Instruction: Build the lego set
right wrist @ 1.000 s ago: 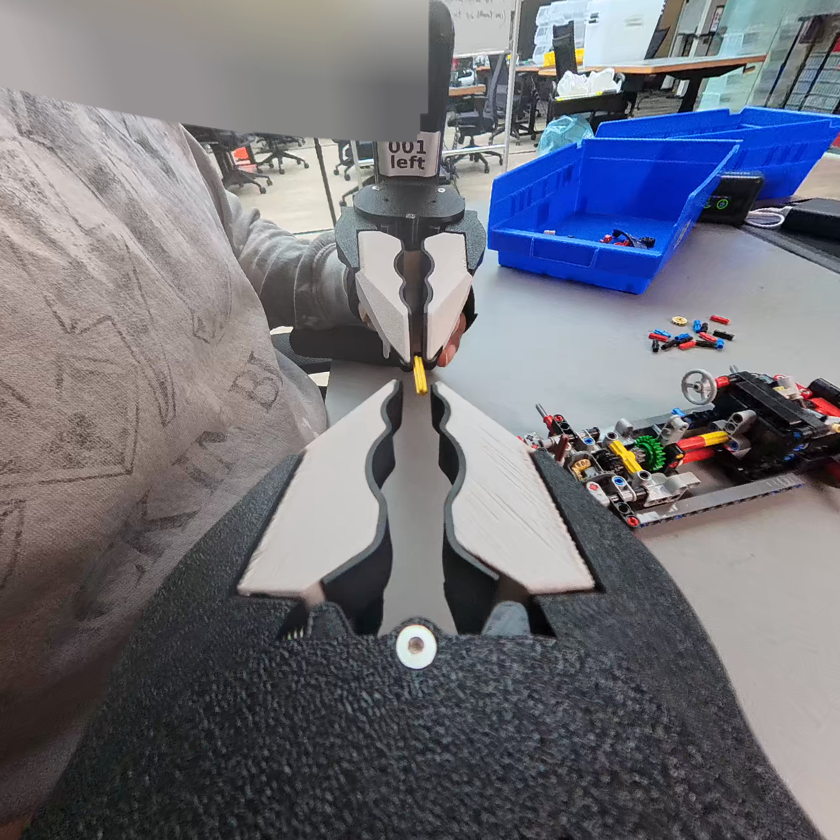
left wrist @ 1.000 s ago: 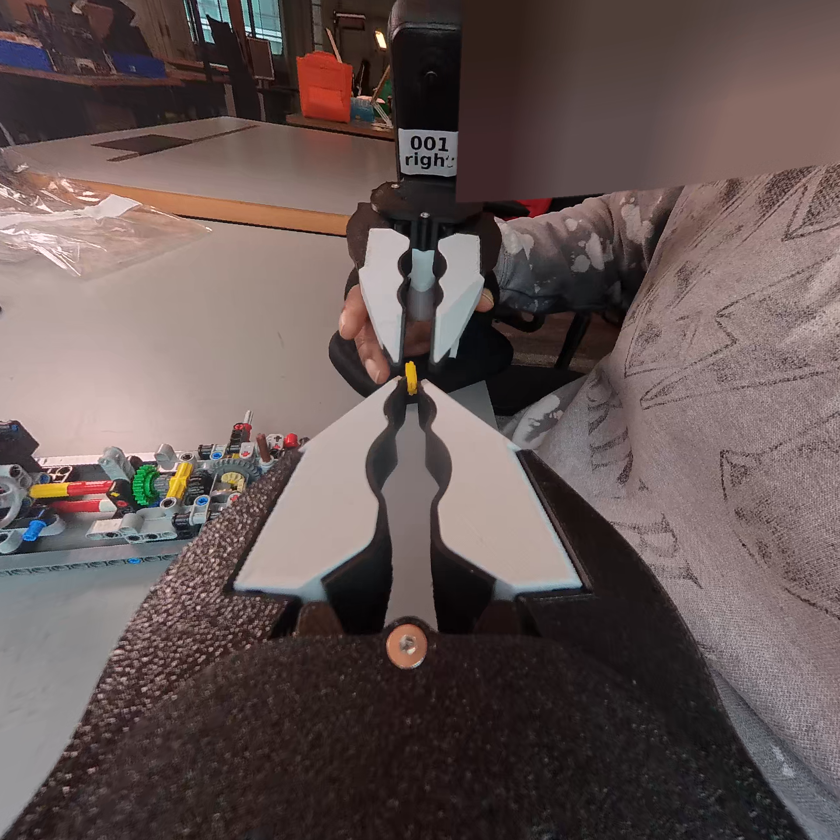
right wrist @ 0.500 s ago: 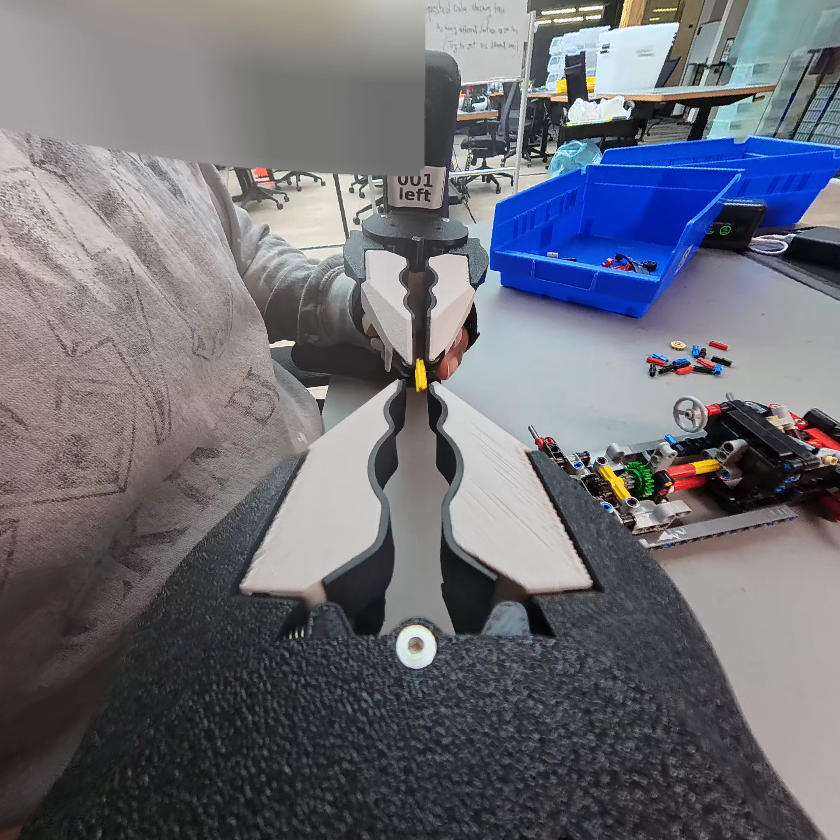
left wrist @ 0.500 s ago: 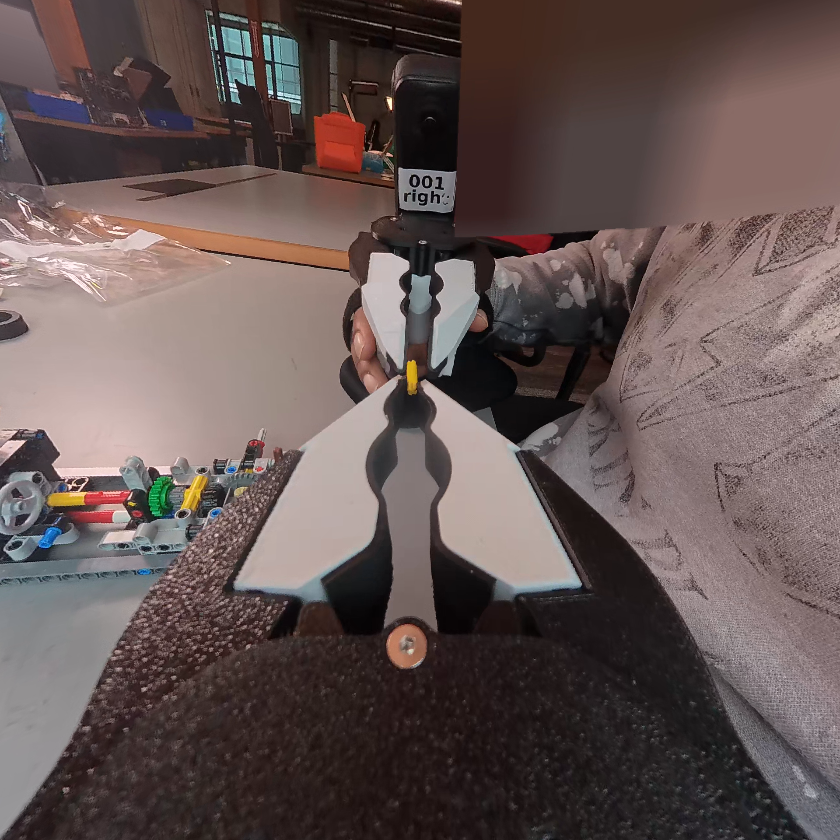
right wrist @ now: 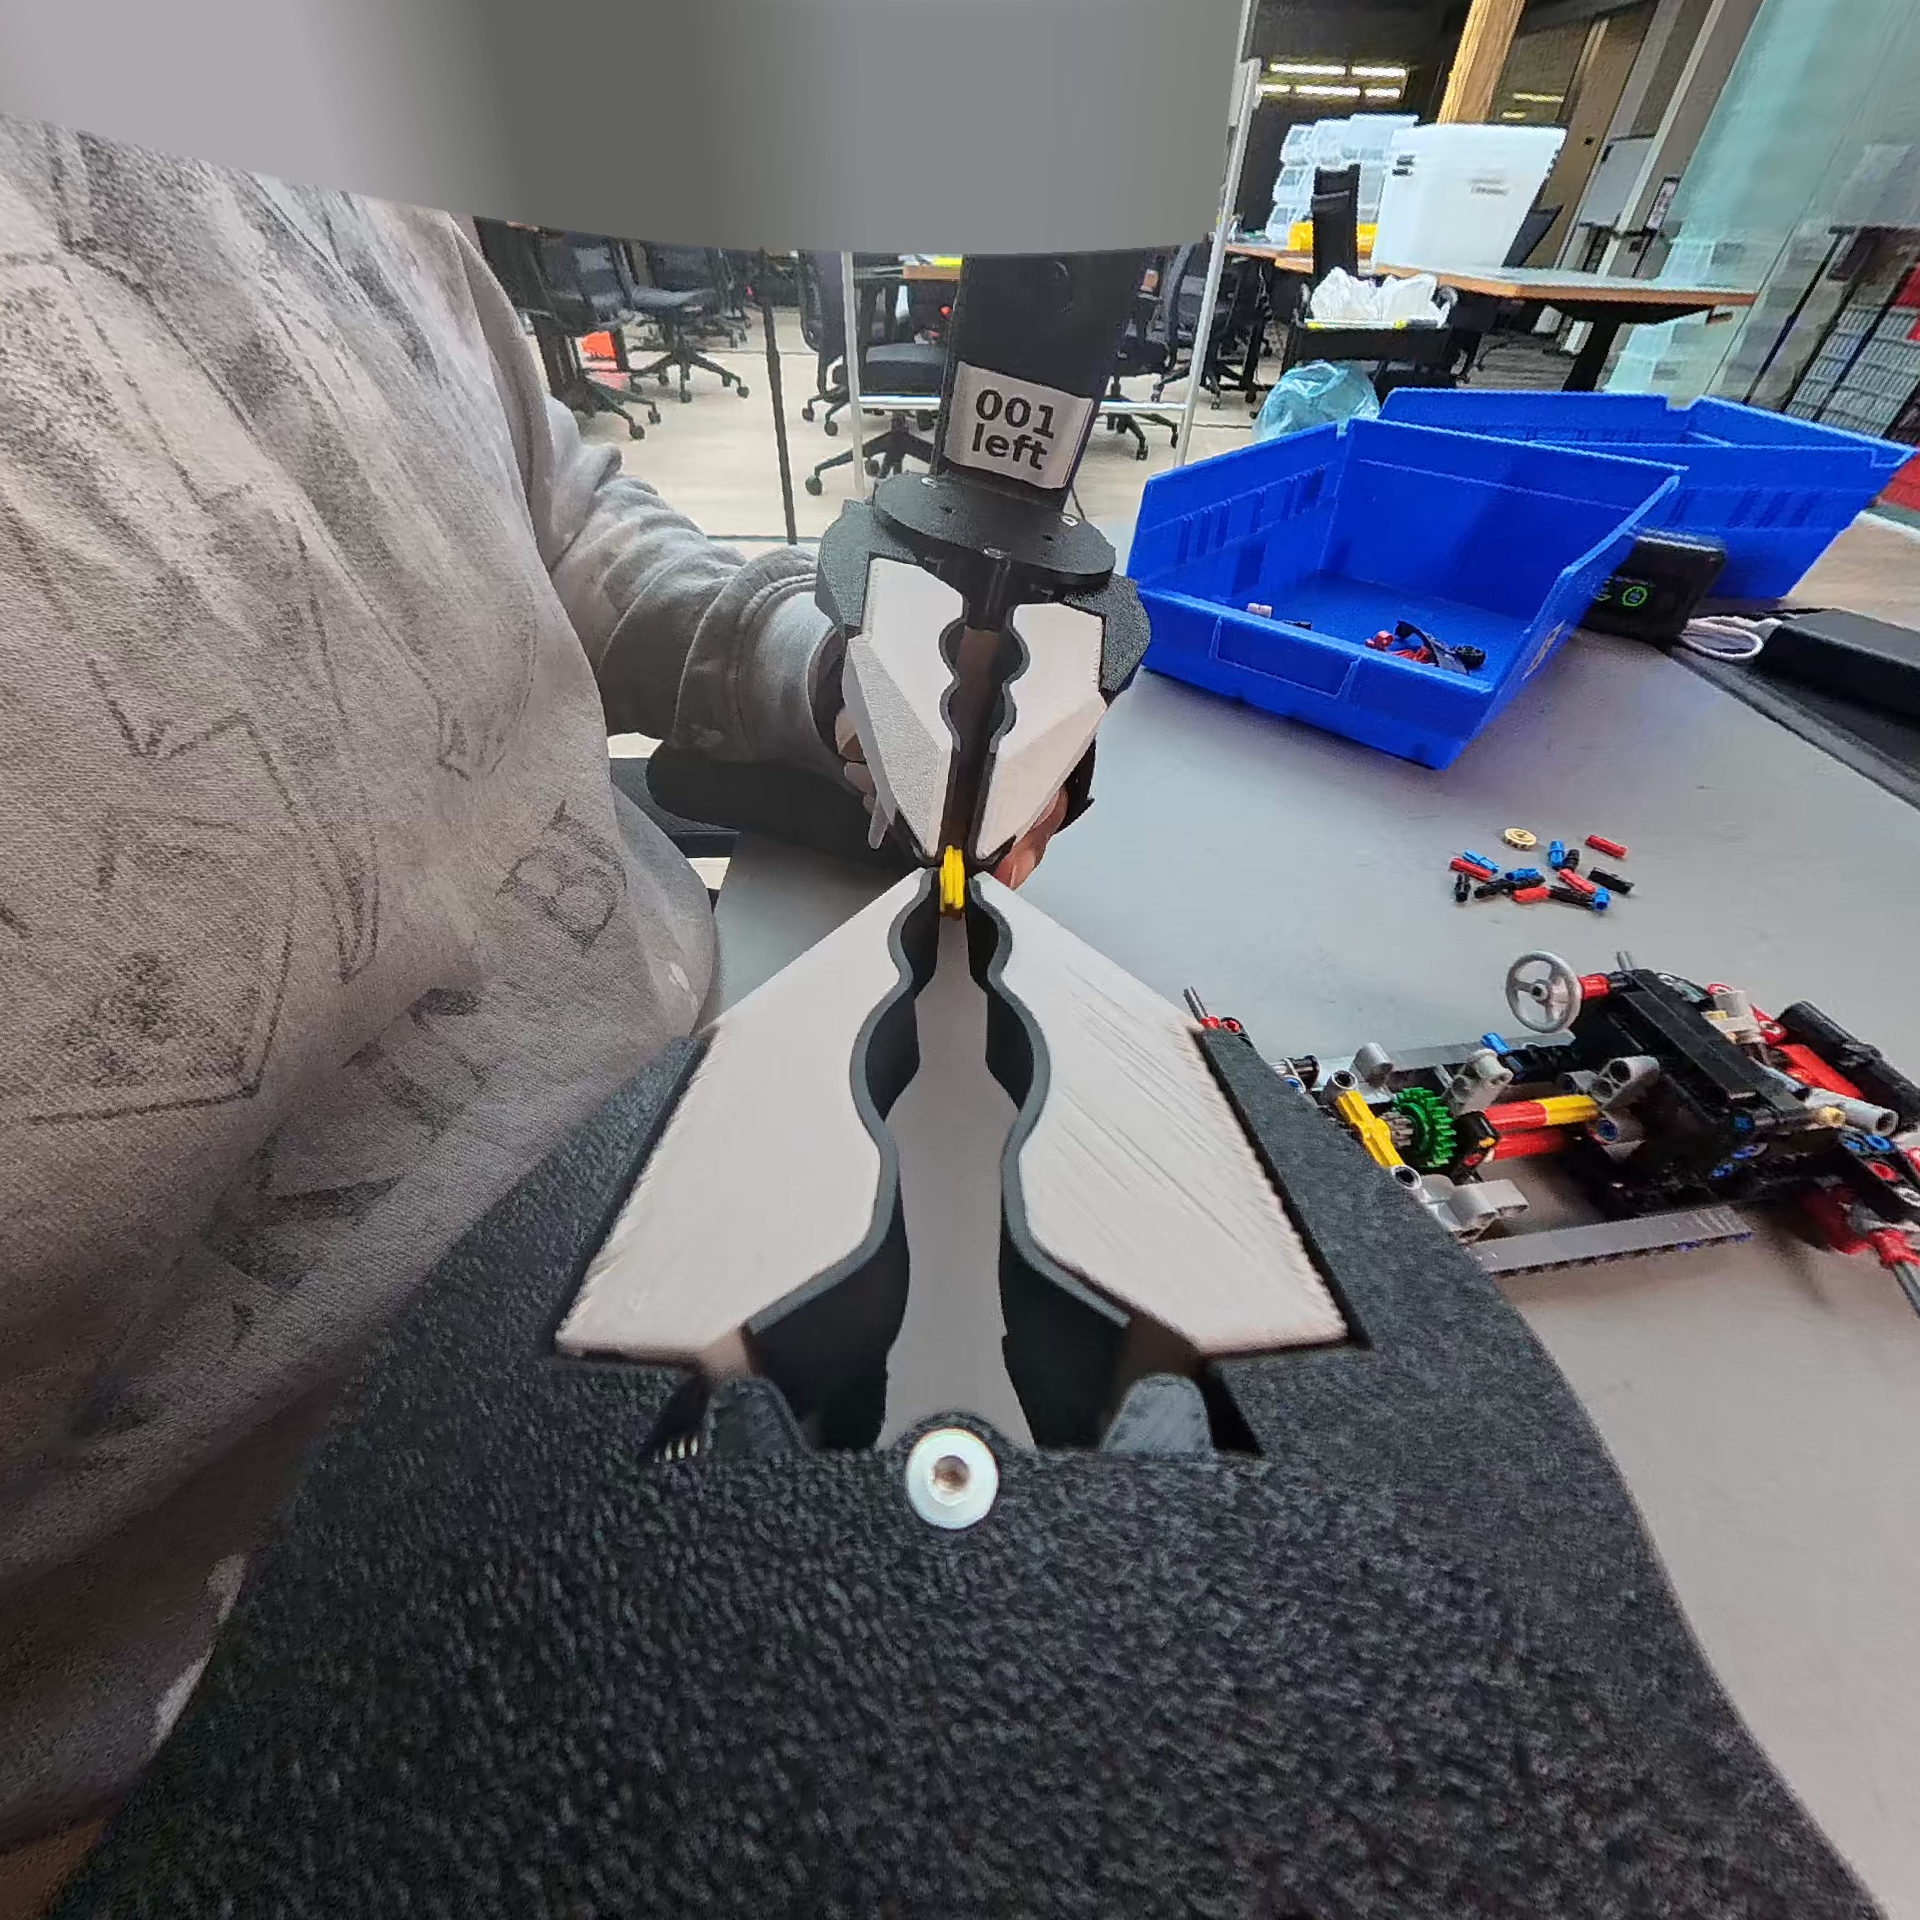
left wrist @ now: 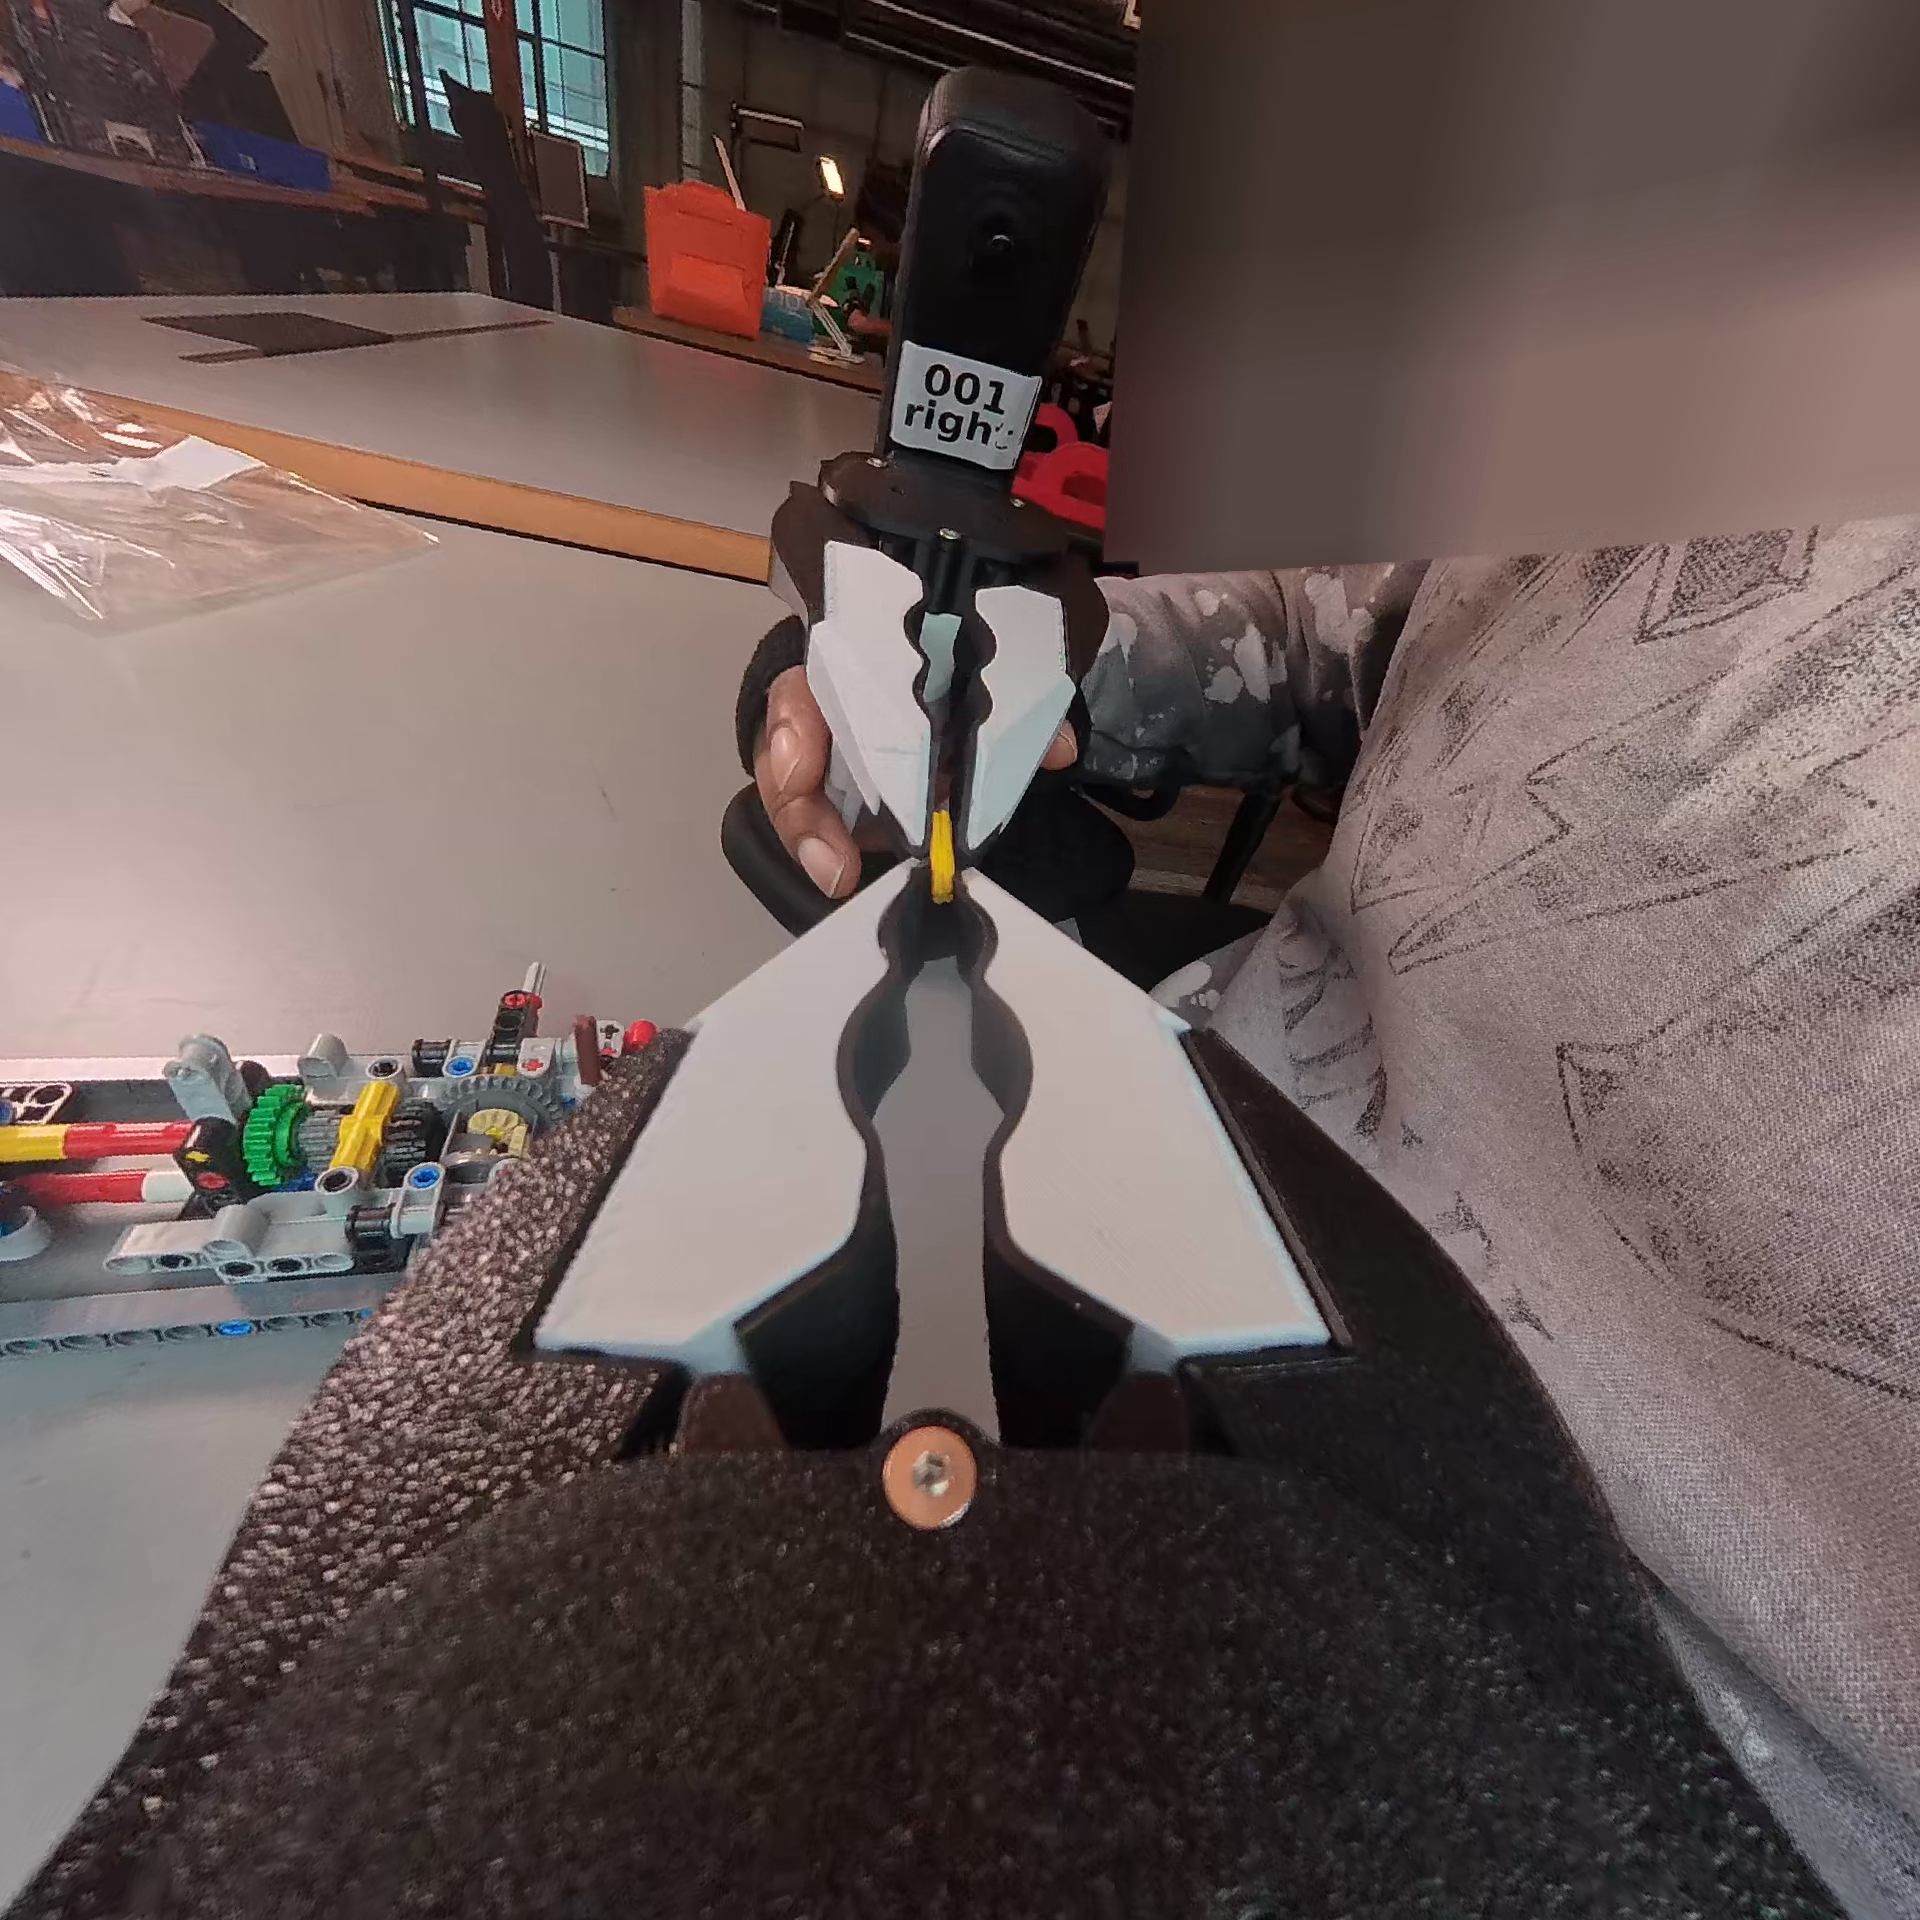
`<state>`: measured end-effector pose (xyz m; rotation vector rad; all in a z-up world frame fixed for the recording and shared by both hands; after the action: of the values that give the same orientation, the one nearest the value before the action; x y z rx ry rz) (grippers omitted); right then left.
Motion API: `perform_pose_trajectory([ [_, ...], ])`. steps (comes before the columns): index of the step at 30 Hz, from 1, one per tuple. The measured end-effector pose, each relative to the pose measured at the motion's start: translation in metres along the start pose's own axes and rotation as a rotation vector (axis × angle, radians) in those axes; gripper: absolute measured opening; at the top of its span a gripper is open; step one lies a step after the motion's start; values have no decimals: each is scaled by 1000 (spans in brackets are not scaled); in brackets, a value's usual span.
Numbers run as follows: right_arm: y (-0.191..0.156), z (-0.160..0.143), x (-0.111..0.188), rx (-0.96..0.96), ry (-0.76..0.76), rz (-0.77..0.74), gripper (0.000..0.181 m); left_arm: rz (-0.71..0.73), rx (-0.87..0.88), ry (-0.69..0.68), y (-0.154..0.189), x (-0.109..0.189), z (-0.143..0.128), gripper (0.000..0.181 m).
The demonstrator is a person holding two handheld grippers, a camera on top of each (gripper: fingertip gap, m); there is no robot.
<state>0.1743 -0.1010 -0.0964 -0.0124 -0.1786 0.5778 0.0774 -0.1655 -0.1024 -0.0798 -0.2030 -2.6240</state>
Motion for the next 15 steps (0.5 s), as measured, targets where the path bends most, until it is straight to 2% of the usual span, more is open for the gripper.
perform_pose_trajectory([
  [7,2,-1,3,73,13,-28,2,-35,94,-26,-7,-5,-1,3],
  [10,11,-4,6,63,-11,-45,2,7,114,-54,-17,-7,-2,3],
  [11,16,-6,8,54,-24,-45,2,47,107,-76,-23,-7,-3,7],
  [13,30,-7,17,23,-32,-51,1,156,96,-156,-41,-4,-8,27],
  [15,46,-11,28,12,-77,-82,1,239,78,-310,-55,-2,-21,36],
])
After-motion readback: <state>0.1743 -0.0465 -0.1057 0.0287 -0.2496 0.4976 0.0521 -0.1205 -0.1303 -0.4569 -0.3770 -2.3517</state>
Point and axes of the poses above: each gripper's, where its closed fingertips meet, x back along the fingers, z out of its top, y = z × x across the jaws, the point moved 6 cm from there along x, back along the fingers, and after that the axes turned 5 degrees about -x, right-handed, at the moved point
